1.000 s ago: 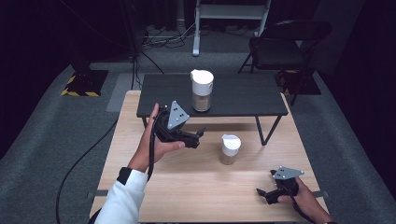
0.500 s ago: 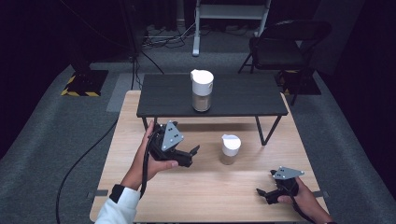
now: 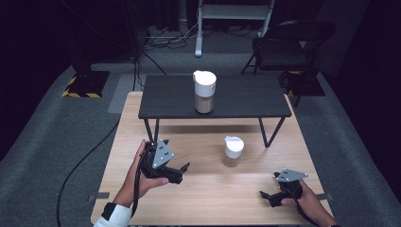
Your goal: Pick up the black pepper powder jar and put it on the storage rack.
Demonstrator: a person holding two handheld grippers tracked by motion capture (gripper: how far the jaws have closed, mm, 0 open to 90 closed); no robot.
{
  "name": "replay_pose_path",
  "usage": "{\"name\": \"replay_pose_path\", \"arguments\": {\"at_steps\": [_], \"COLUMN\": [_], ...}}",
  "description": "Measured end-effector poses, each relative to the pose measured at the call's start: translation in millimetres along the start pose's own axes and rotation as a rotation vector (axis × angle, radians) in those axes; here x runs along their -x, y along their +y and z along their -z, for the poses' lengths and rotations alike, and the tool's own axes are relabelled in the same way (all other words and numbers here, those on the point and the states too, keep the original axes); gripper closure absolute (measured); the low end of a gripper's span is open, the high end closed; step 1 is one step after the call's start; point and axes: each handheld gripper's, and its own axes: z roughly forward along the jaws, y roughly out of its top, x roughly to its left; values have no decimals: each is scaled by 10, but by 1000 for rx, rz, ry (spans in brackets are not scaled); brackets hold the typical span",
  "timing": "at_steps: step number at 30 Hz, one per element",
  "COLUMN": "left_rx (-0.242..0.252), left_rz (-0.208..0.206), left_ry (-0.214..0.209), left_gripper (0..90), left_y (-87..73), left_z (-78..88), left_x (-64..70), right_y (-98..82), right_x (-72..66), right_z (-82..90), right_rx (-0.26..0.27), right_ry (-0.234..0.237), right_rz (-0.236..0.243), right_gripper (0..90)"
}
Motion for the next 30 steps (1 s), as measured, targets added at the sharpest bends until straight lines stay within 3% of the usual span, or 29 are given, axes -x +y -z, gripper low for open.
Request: {"name": "replay_pose_path", "arguments": {"at_steps": [15,23,30], "left_rx": [-71,-98,-121], "left_rz": [38,80,94], "left_ry": [-2,-14,-12], "left_gripper": [7,7,8], "left_y": [-399,-606,-724], "left_z": [-40,-69,-115], "left_x": [43,39,36], "right_y": [-1,-1,-1], "right_x": [-2,-3,-3], "right_z": [1,1,1], "right_rx": [0,0,0], "right_ry": [-1,-1,-1], "right_rz": [0,-1,-1], "right_gripper": [0,0,0]}}
